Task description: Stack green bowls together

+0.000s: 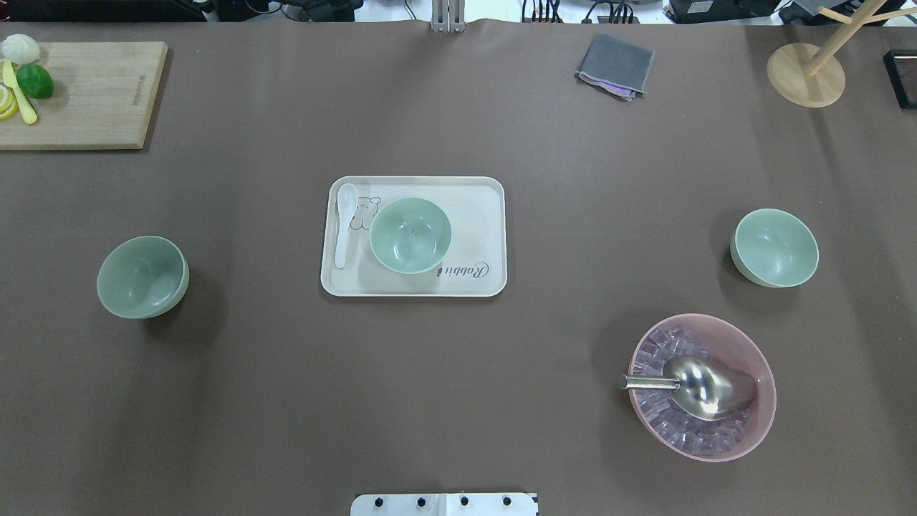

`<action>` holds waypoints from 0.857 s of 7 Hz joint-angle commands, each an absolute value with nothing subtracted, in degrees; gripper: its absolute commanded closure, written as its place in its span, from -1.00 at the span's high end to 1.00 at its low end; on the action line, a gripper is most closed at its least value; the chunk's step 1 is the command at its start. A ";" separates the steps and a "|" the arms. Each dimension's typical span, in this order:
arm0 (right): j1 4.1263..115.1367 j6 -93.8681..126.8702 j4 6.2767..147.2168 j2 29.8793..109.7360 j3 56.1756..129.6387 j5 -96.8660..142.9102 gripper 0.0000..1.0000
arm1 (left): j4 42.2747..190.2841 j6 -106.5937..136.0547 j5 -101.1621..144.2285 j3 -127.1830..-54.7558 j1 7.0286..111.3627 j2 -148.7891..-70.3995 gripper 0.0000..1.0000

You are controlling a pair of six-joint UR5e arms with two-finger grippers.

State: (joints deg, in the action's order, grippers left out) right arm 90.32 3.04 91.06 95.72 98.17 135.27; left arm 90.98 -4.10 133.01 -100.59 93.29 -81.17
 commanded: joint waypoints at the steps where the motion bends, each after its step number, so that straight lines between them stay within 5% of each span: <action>1: 86.77 3.86 90.97 95.54 99.75 140.26 1.00 | 91.31 1.92 136.31 -100.63 91.25 -83.40 0.97; 6: 73.75 17.82 85.48 85.25 97.65 134.31 1.00 | 93.52 22.20 129.74 -100.28 75.87 -94.47 0.96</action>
State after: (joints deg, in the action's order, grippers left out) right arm 75.89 14.87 89.32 86.09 98.45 135.51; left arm 93.42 17.13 132.45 -100.13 78.98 -91.85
